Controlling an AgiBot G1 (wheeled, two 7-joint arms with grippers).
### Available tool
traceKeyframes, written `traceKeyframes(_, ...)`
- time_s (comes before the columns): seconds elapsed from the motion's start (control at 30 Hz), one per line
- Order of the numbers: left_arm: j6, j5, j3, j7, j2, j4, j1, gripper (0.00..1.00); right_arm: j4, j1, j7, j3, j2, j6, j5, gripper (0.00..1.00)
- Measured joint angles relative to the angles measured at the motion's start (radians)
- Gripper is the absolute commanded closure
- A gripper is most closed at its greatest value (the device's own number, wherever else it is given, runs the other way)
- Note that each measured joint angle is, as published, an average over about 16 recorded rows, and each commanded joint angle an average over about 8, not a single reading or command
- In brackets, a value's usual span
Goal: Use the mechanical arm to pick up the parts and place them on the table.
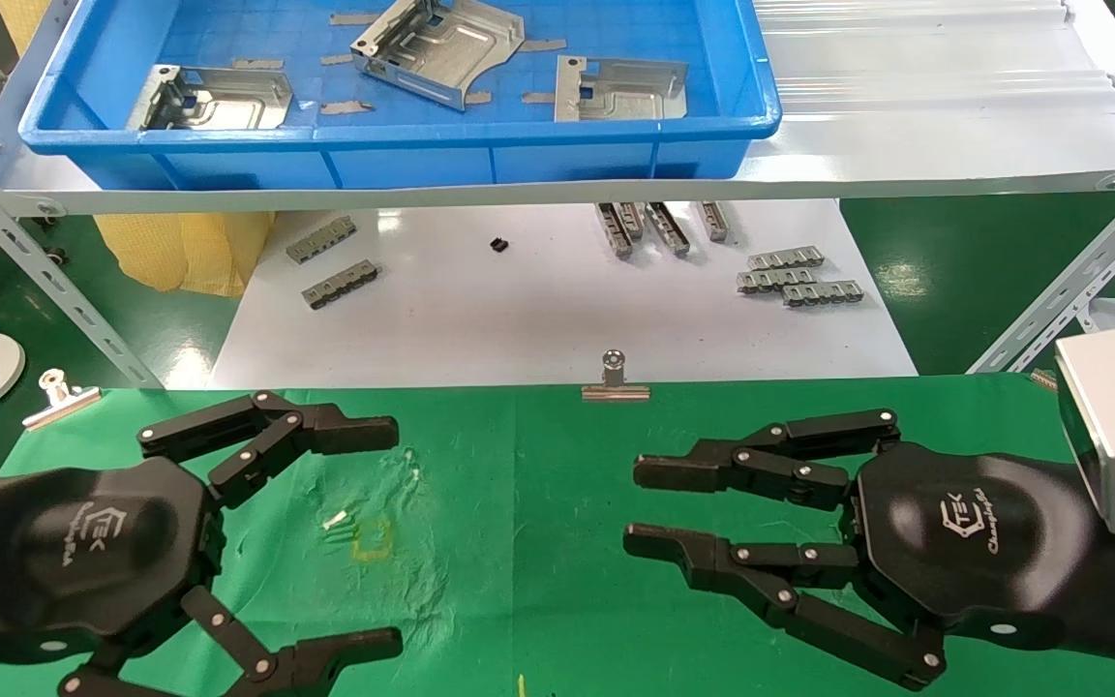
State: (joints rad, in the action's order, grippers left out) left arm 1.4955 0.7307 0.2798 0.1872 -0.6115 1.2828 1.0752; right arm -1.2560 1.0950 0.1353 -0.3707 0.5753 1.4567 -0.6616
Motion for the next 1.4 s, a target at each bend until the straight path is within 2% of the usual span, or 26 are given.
traceKeyframes(1.4,-0.009,0.010,0.001,0.005,-0.006,-0.002,0.022,0.00,0.000,0.000,0.000,0.000,0.000,0.000,0.000,1.00)
